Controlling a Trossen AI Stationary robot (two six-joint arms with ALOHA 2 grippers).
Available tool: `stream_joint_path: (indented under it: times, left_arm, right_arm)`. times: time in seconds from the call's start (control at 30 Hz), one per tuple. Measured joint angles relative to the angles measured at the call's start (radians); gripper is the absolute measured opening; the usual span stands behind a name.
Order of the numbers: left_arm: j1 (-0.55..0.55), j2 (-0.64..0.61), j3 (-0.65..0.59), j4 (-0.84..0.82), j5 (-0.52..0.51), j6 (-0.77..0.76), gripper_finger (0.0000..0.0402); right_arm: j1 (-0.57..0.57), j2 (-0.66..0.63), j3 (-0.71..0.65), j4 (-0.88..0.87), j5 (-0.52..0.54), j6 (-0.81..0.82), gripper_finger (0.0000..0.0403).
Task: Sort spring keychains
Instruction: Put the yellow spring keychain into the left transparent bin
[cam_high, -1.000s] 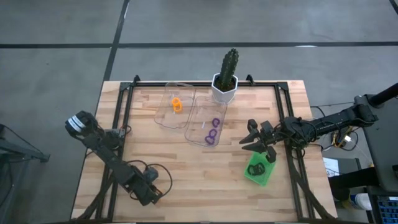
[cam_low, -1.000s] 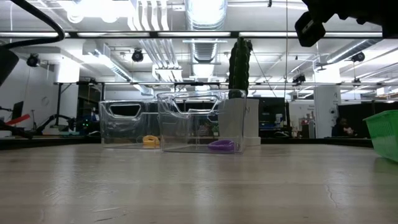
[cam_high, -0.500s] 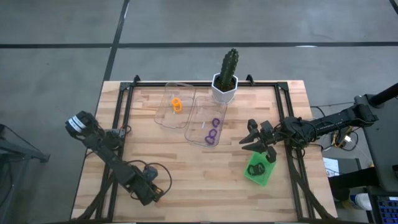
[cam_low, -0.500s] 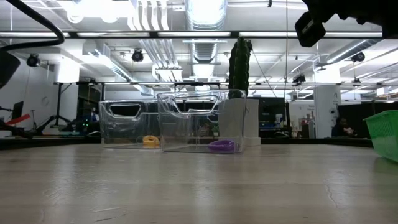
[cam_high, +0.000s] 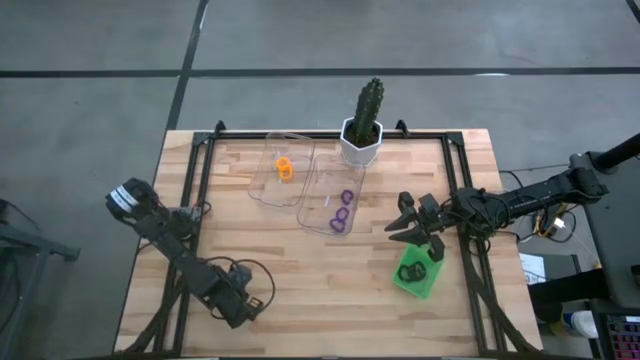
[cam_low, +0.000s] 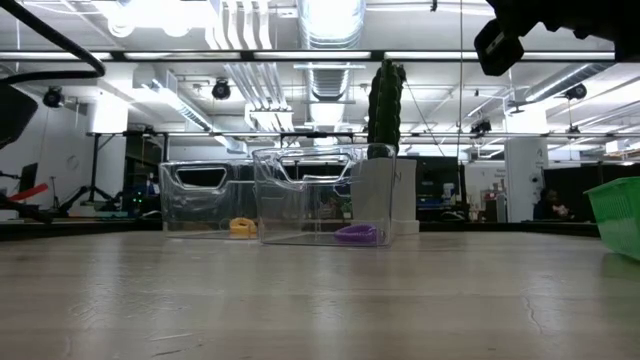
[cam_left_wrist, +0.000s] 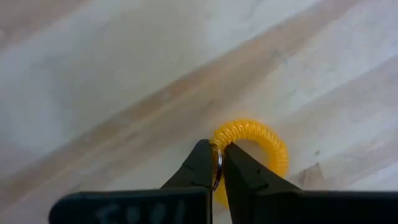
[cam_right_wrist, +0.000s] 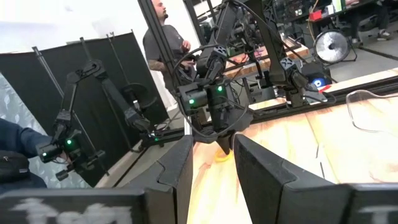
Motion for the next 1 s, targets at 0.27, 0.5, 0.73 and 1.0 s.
stream_joint_path:
  times: [0.27, 0.5, 0.73, 1.0]
  left_arm:
    - [0.013, -0.153, -0.011, -0.021, -0.228, 0.06, 0.0014]
    - [0.01, -0.385, -0.009, 0.079, -0.644, 0.331, 0.0013]
    - [0.004, -0.57, -0.015, 0.437, -0.799, 0.944, 0.0012]
    - [0.007, -0.659, -0.045, 0.926, -0.703, 1.564, 0.0012]
  right_arm:
    - [0.0, 0.0, 0.0, 0.0, 0.0, 0.0, 0.0112]
    - [0.0, 0.0, 0.0, -0.001, -0.001, 0.0, 0.0111]
    - [0.0, 0.0, 0.0, -0.003, -0.001, -0.001, 0.0112]
    - [0.0, 0.0, 0.0, -0.004, -0.001, -0.004, 0.0112]
